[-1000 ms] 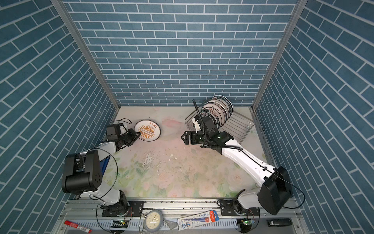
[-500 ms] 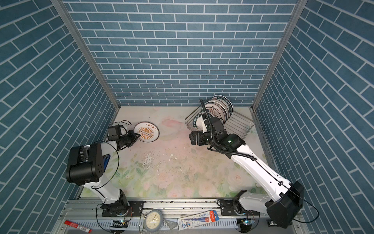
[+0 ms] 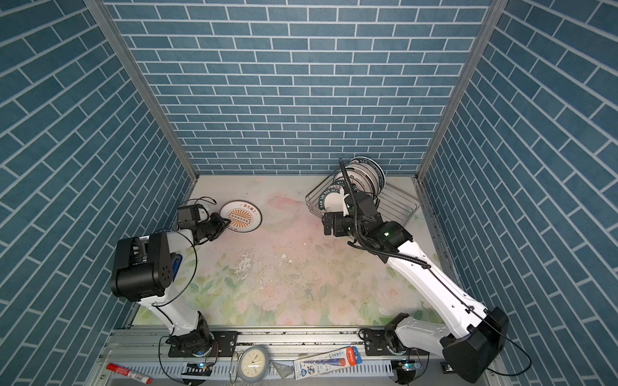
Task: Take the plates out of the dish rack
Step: 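Set the plate down with the left gripper while the right returns to the rack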
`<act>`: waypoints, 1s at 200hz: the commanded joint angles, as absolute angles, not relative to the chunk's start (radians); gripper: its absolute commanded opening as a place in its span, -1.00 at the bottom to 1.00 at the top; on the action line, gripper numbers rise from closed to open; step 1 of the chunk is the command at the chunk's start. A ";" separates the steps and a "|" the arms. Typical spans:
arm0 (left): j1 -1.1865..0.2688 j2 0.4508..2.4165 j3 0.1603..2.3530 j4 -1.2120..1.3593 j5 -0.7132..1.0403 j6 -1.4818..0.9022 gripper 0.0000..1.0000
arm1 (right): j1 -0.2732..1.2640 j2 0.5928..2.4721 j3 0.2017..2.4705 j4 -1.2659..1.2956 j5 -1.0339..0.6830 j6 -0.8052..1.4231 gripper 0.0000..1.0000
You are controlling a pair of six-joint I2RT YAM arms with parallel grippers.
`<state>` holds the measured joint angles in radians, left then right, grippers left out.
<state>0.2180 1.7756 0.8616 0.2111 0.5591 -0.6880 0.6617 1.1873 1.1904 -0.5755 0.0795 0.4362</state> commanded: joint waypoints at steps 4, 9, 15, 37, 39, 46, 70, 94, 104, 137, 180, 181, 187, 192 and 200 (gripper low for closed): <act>0.225 1.825 0.888 0.146 0.526 -0.651 -0.64 | 0.650 1.196 1.222 -0.608 0.120 0.382 0.98; 0.225 1.832 0.890 0.146 0.526 -0.651 -0.55 | 0.649 1.196 1.221 -0.606 0.127 0.380 0.98; 0.225 1.837 0.889 0.144 0.528 -0.656 -0.48 | 0.645 1.199 1.223 -0.608 0.139 0.376 0.98; 0.225 1.845 0.879 0.148 0.509 -0.656 -0.39 | 0.617 1.208 1.224 -0.620 0.163 0.373 0.98; 0.225 1.845 0.879 0.148 0.509 -0.656 -0.38 | 0.614 1.210 1.223 -0.620 0.163 0.372 0.98; 0.226 1.852 0.881 0.147 0.508 -0.655 -0.37 | 0.602 1.213 1.222 -0.620 0.162 0.371 0.98; 0.227 1.871 0.889 0.130 0.504 -0.654 -0.27 | 0.570 1.221 1.220 -0.629 0.160 0.358 0.98; 0.227 1.876 0.899 0.102 0.499 -0.653 -0.14 | 0.544 1.223 1.215 -0.633 0.155 0.347 0.98; 0.227 1.875 0.900 0.092 0.494 -0.651 -0.12 | 0.533 1.225 1.213 -0.634 0.152 0.344 0.98; 0.227 1.875 0.914 0.031 0.475 -0.644 -0.04 | 0.500 1.243 1.208 -0.629 0.115 0.332 0.98; 0.229 1.863 0.929 -0.063 0.447 -0.616 0.05 | 0.463 1.282 1.205 -0.614 0.081 0.315 0.98; 0.228 1.863 0.931 -0.067 0.446 -0.616 0.05 | 0.462 1.283 1.205 -0.614 0.079 0.314 0.98; 0.228 1.861 0.935 -0.089 0.437 -0.612 0.05 | 0.457 1.287 1.205 -0.610 0.080 0.312 0.98; 0.229 1.861 0.936 -0.102 0.433 -0.610 0.06 | 0.455 1.290 1.206 -0.606 0.078 0.310 0.98; 0.229 1.861 0.934 -0.115 0.436 -0.609 0.08 | 0.449 1.294 1.207 -0.602 0.064 0.308 0.99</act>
